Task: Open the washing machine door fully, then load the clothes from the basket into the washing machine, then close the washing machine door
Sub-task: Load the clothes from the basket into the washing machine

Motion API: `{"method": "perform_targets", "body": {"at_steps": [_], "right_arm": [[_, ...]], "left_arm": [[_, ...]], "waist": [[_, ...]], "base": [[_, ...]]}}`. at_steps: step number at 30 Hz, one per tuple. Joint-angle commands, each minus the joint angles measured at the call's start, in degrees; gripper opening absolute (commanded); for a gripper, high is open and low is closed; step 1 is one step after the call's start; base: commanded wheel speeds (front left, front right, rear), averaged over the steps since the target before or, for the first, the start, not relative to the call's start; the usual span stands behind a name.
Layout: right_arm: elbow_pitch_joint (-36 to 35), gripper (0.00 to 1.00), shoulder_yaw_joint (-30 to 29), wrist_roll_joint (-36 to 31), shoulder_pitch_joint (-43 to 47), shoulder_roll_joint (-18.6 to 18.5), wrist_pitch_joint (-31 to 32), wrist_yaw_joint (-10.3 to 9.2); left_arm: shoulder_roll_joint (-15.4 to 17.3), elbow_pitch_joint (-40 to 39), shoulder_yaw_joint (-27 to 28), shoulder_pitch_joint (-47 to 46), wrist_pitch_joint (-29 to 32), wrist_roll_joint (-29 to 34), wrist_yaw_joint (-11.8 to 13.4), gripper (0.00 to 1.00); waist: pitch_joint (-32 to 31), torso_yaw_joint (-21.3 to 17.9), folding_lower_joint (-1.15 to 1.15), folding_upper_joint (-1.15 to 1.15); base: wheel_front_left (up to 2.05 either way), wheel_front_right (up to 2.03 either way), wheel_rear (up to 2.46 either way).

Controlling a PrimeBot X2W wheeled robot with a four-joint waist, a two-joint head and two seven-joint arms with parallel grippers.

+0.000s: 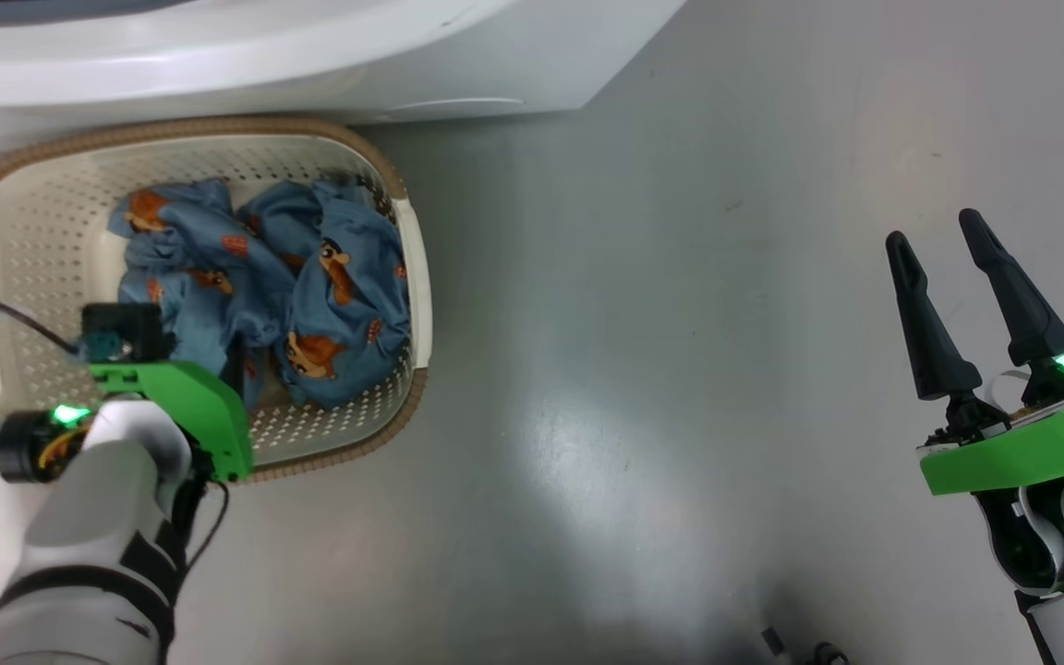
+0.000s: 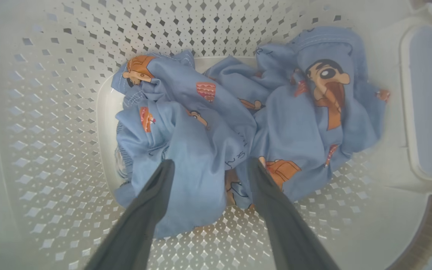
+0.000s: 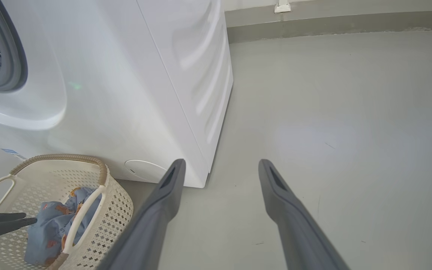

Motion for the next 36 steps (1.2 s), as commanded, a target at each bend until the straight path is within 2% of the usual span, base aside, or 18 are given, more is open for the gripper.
{"method": "perform_targets", "body": {"at_steps": [1,12,22,23,24,25,26,31,36], "right_arm": [[-1.48,1.00,1.12,0.48,0.79,-0.59,-0.27,0.17],[-2.76,1.00,2.81,0.60,-0.62,0.01,-0.27,0.17],[-3.98,1.00,3.62,0.60,-1.71,0.13,-0.27,0.17],[-4.08,1.00,3.69,0.61,-1.75,0.13,-0.27,0.17],[-4.15,1.00,3.73,0.61,-1.79,0.12,-0.27,0.17],[-4.18,1.00,3.76,0.62,-1.82,0.12,-0.27,0.17],[-4.18,1.00,3.76,0.61,-1.86,0.12,-0.27,0.17],[-4.08,1.00,3.55,0.31,-1.86,0.31,-0.27,0.17],[-3.51,1.00,3.34,0.24,-1.44,0.15,-0.27,0.17]], "left_arm": [[2.75,-0.20,0.59,0.33,0.47,-0.24,0.40,1.00],[4.42,-0.17,-0.53,-2.13,3.92,-0.59,-0.58,1.00],[4.93,-0.17,-1.88,-4.05,6.68,-0.50,-0.26,1.00],[4.95,-0.17,-2.05,-4.13,7.00,-0.48,-0.31,0.94],[4.98,-0.17,-2.22,-4.22,7.27,-0.46,-0.35,0.42],[5.08,-0.17,-2.39,-4.29,7.51,-0.43,-0.49,0.05],[5.13,-0.17,-2.54,-4.36,7.65,-0.43,-0.60,0.00],[4.95,-0.17,-2.89,-4.45,6.73,-0.63,-0.66,0.00],[4.00,-0.17,-1.97,-3.45,2.99,-2.19,-0.22,0.00]], "waist": [[0.84,-0.63,0.00,0.00],[3.91,-1.85,0.00,0.00],[6.25,-2.51,0.00,0.00],[6.37,-2.55,0.00,0.00],[6.47,-2.59,0.00,0.00],[6.54,-2.61,0.00,0.00],[6.58,-2.59,0.00,0.00],[6.09,-2.27,0.00,0.00],[3.63,-1.18,0.00,0.00]], "base": [[0.00,0.00,0.00],[0.00,0.00,0.00],[0.00,0.00,0.00],[0.00,0.00,0.00],[0.00,0.00,0.00],[0.00,0.00,0.00],[0.00,0.00,0.00],[0.00,0.00,0.00],[0.00,0.00,0.00]]}}
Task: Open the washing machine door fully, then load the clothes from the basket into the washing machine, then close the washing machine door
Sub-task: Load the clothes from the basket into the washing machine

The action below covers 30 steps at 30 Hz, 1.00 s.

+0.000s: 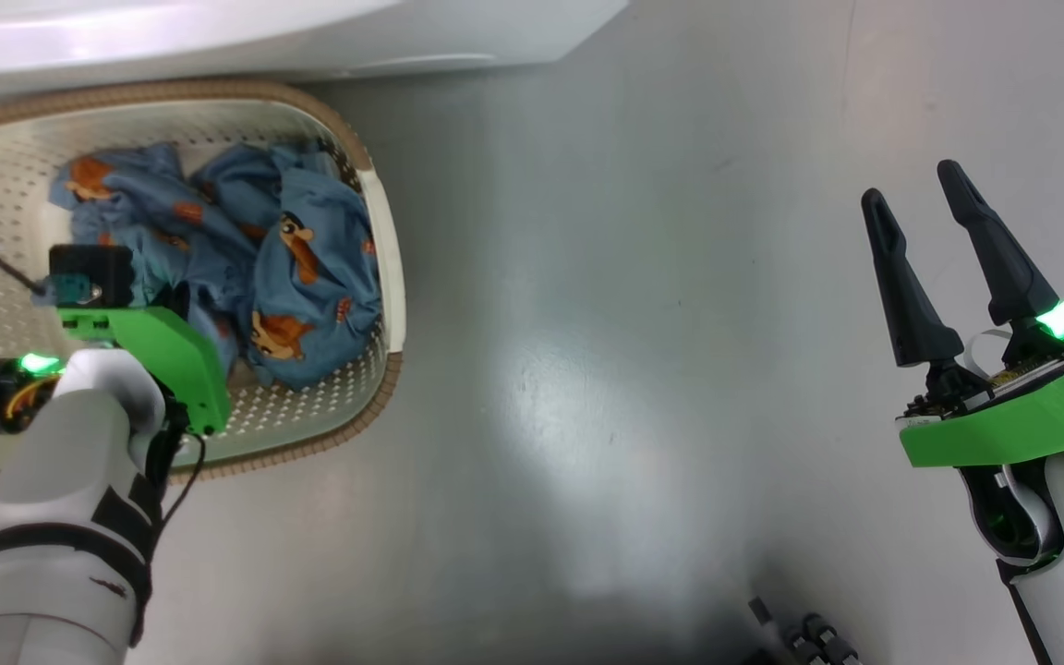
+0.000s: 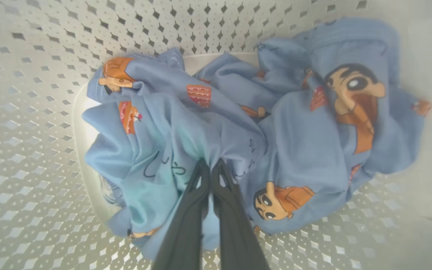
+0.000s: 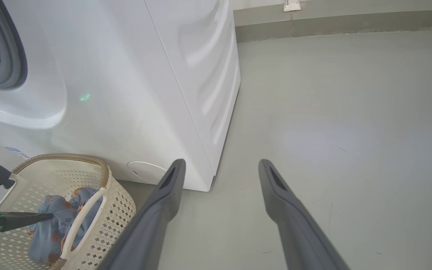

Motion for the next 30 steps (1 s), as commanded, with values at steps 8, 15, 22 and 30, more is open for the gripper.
{"method": "perform_targets", "body": {"at_steps": [8,15,22,30], "right_arm": [[0.18,1.00,1.51,0.21,4.15,-1.08,-0.27,0.17],[1.89,1.00,1.07,0.05,6.18,-0.80,-0.27,0.17],[3.18,1.00,0.36,0.05,9.85,-0.74,-0.27,0.17],[4.00,1.00,-1.03,-0.02,14.20,-0.66,-0.27,0.17]], "left_arm": [[0.71,-0.44,3.01,4.92,-5.95,-3.23,-0.66,0.00],[1.22,-8.88,5.26,10.18,-6.57,-4.24,-1.70,0.00],[1.09,-19.11,7.96,17.74,-6.59,-2.50,-1.71,0.00],[0.43,-29.67,11.46,25.89,-6.59,0.54,-2.64,0.00]], "waist": [[-7.71,2.54,0.00,0.00],[-14.50,3.47,0.00,0.00],[-21.07,3.98,0.00,0.00],[-27.40,4.32,0.00,0.00]], "base": [[0.00,0.00,0.00],[0.00,0.00,0.00],[0.00,0.00,0.00],[0.00,0.00,0.00]]}}
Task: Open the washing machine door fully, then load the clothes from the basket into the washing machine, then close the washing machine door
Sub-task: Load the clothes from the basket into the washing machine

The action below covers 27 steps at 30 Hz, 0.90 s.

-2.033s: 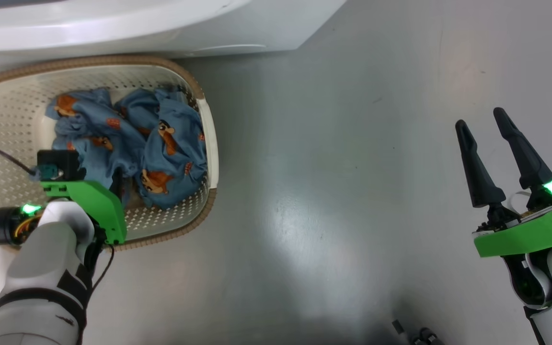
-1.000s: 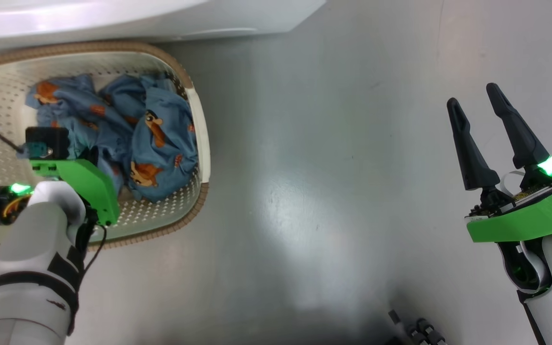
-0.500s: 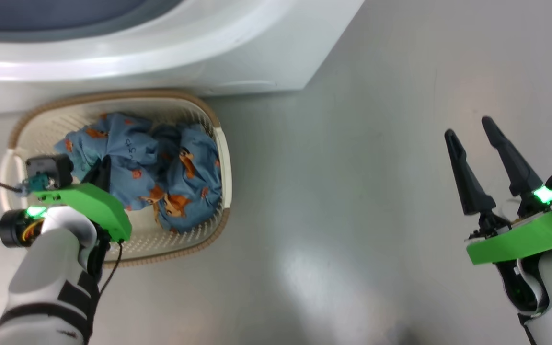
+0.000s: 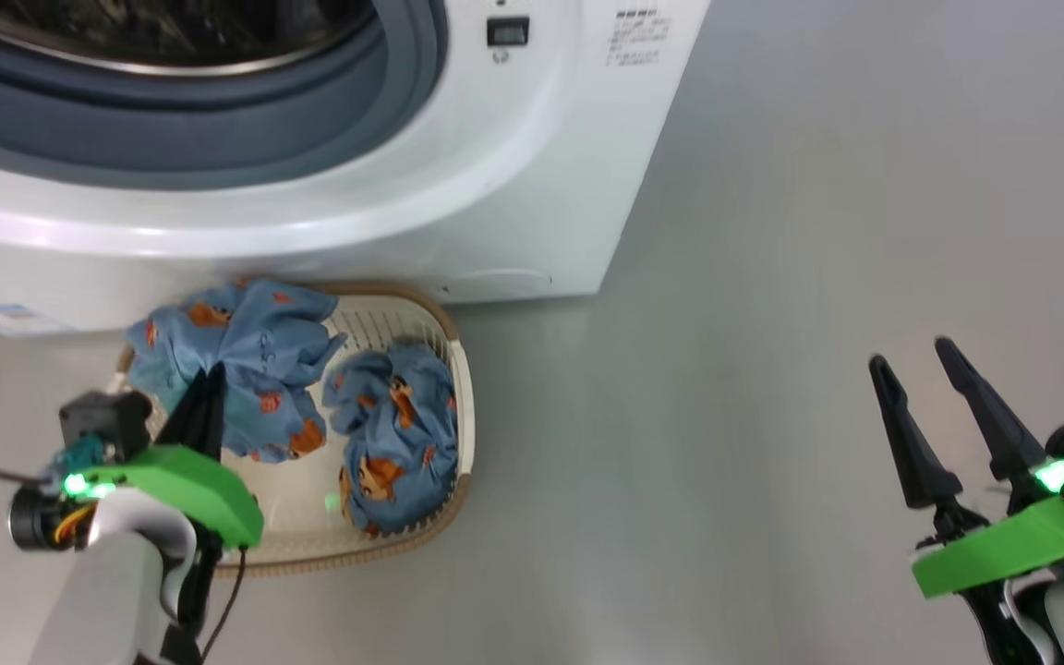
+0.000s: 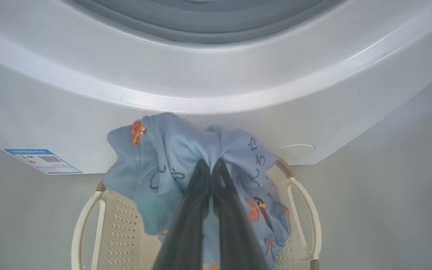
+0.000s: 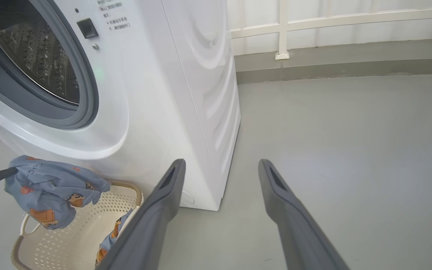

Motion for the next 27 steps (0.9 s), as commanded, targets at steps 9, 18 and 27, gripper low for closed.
{"method": "perform_targets", "body": {"at_steps": [9,18,27], "right_arm": [[-0.56,1.00,-1.30,-0.11,6.76,0.02,-0.27,0.16],[-1.13,1.00,-3.68,-0.44,10.88,0.36,-0.27,0.16],[-2.10,1.00,-4.91,-0.59,13.28,0.67,-0.27,0.16]], "left_arm": [[0.15,-13.28,5.31,11.93,-0.52,4.31,-0.62,0.00],[-2.18,-25.07,8.90,21.82,-0.52,5.69,-0.07,0.00],[-3.36,-34.85,9.44,30.57,-0.52,6.01,1.26,0.00]], "waist": [[-9.33,0.59,0.01,0.00],[-13.20,0.91,0.01,0.00],[-13.94,0.65,0.01,0.00]], "base": [[0.00,0.00,0.00],[0.00,0.00,0.00],[0.00,0.00,0.00]]}}
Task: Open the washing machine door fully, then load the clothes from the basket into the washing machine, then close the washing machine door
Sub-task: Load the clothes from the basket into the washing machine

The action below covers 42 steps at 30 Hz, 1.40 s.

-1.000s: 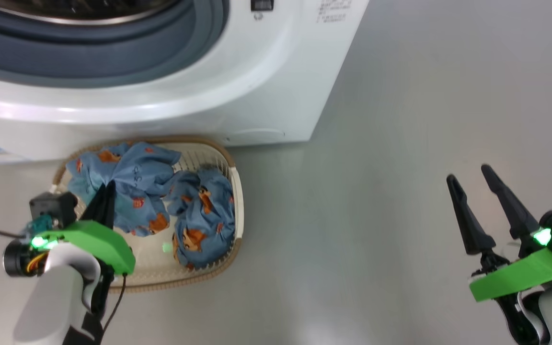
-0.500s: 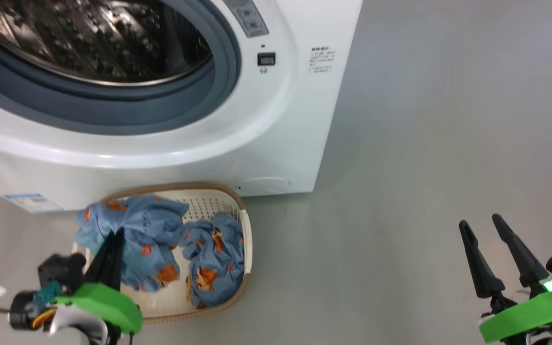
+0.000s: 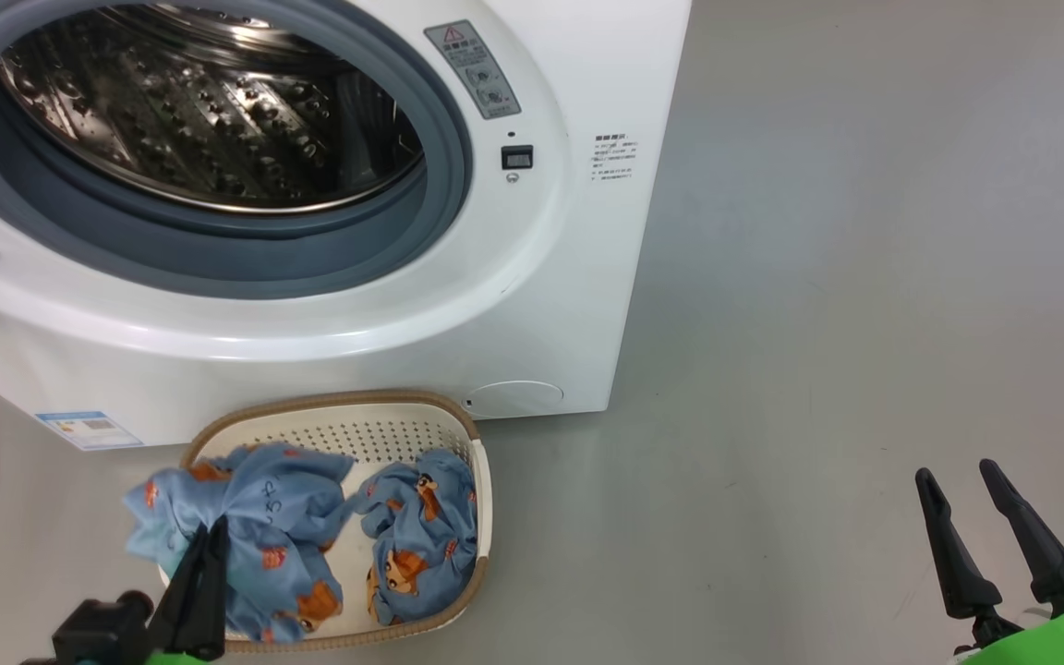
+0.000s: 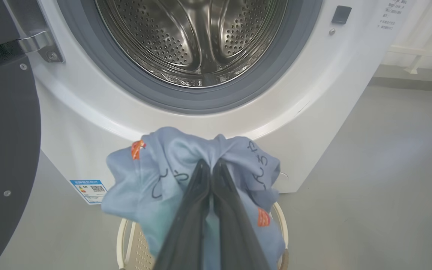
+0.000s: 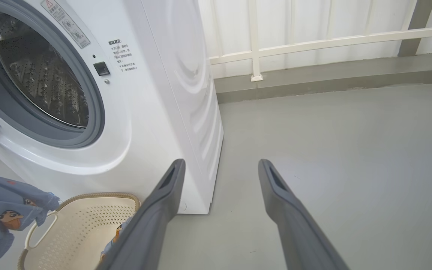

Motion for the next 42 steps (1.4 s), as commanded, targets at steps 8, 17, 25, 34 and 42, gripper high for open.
{"method": "perform_targets", "body": {"at_steps": [8,17,25,34,42], "right_arm": [[-1.66,1.00,0.79,-0.73,0.68,-0.62,-0.28,0.16],[-2.06,1.00,0.62,-0.84,-0.47,-0.11,-0.28,0.16],[-2.74,1.00,1.32,-0.58,-3.30,-0.02,-0.28,0.16],[-3.91,1.00,2.04,-0.25,-7.80,0.01,-0.28,0.16],[-4.19,1.00,3.28,-0.16,-11.09,0.79,-0.28,0.16]], "left_arm": [[0.38,-4.16,0.52,0.97,-0.43,-1.10,1.55,0.00],[0.37,-4.46,-0.01,-4.33,-0.43,-1.44,1.49,0.00],[0.82,-3.88,1.37,-17.00,-0.44,0.83,0.24,0.00],[3.35,1.38,2.50,-33.08,-0.44,3.70,0.54,0.00],[6.22,15.74,3.49,-46.49,-0.44,4.05,0.23,0.00]], "waist": [[0.52,-0.06,0.01,0.00],[2.58,0.23,0.01,0.00],[6.98,-0.31,0.01,0.00],[12.92,-2.35,0.01,0.00],[17.41,-5.56,0.01,0.00]], "base": [[0.00,0.00,0.00],[0.00,0.00,0.00],[0.00,0.00,0.00],[0.00,0.00,0.00],[0.00,0.00,0.00]]}}
